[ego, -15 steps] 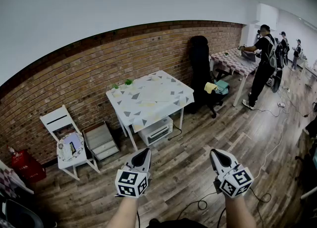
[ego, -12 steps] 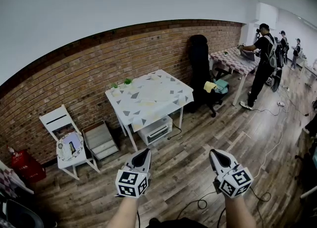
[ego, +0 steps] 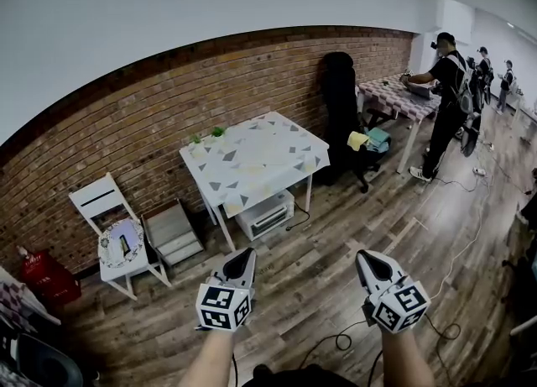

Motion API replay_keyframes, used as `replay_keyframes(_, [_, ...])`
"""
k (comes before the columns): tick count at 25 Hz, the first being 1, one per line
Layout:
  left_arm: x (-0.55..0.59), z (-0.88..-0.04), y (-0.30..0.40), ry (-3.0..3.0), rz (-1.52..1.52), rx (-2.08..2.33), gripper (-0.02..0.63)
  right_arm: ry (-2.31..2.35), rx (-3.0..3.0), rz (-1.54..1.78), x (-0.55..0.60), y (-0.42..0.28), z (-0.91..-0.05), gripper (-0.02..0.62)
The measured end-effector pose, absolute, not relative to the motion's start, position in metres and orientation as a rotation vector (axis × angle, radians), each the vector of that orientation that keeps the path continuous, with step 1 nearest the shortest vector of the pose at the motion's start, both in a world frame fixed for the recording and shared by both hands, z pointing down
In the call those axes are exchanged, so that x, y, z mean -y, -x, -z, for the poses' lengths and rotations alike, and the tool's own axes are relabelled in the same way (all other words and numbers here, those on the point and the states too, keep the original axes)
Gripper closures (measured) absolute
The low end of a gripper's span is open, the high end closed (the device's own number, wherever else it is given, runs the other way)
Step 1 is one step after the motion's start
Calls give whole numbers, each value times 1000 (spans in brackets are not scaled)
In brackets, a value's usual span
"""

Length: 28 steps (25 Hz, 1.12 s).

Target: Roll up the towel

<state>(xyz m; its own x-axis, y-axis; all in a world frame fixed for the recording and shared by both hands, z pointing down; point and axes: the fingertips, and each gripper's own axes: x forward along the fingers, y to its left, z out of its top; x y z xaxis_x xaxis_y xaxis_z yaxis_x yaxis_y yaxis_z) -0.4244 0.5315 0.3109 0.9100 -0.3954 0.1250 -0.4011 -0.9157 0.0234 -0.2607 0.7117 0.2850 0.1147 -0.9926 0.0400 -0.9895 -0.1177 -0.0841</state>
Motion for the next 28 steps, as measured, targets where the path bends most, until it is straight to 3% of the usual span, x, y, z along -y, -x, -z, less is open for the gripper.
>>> replay_keyframes(28, [-592,-334,334,-3001,-204,587,583,2226,-2162,231,-767,201,-317,569])
